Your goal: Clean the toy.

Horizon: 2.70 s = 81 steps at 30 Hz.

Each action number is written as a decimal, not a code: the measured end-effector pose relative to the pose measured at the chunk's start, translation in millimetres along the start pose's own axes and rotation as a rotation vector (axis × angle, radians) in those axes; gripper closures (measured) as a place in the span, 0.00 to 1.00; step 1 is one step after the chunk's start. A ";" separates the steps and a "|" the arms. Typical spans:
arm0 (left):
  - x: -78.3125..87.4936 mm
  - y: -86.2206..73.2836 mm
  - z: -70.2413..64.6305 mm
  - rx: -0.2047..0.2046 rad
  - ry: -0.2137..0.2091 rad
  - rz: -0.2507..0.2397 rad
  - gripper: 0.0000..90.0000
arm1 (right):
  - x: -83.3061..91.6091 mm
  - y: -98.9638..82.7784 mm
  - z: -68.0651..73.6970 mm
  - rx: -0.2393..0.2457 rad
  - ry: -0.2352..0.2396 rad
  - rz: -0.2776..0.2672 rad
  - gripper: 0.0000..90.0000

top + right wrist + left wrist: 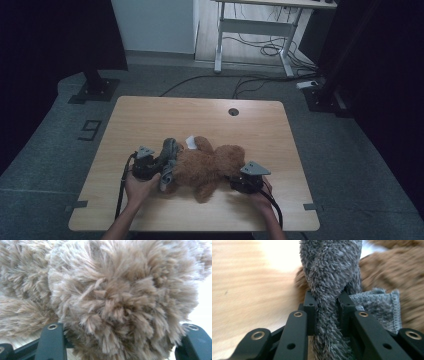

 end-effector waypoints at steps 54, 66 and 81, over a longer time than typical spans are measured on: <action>-0.7 33.9 -68.2 -0.101 -0.072 0.015 0.82 | -0.7 -2.1 -2.1 -0.022 0.016 -0.006 0.40; -2.3 13.1 1.3 0.009 -0.007 0.100 0.82 | -1.0 -2.4 -2.6 -0.027 0.013 -0.006 0.40; 0.2 53.9 -119.3 -0.183 -0.186 0.046 0.81 | -0.9 -2.5 -2.9 -0.028 0.014 -0.006 0.40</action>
Point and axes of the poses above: each handheld gripper's, and its own axes: x roughly backward along the jaws, y roughly out of its top, z roughly to its left, the point moved 4 cm from there along -x, roughly forward along the jaws, and after that the axes turned 14 degrees about x, right-handed, at the moved point
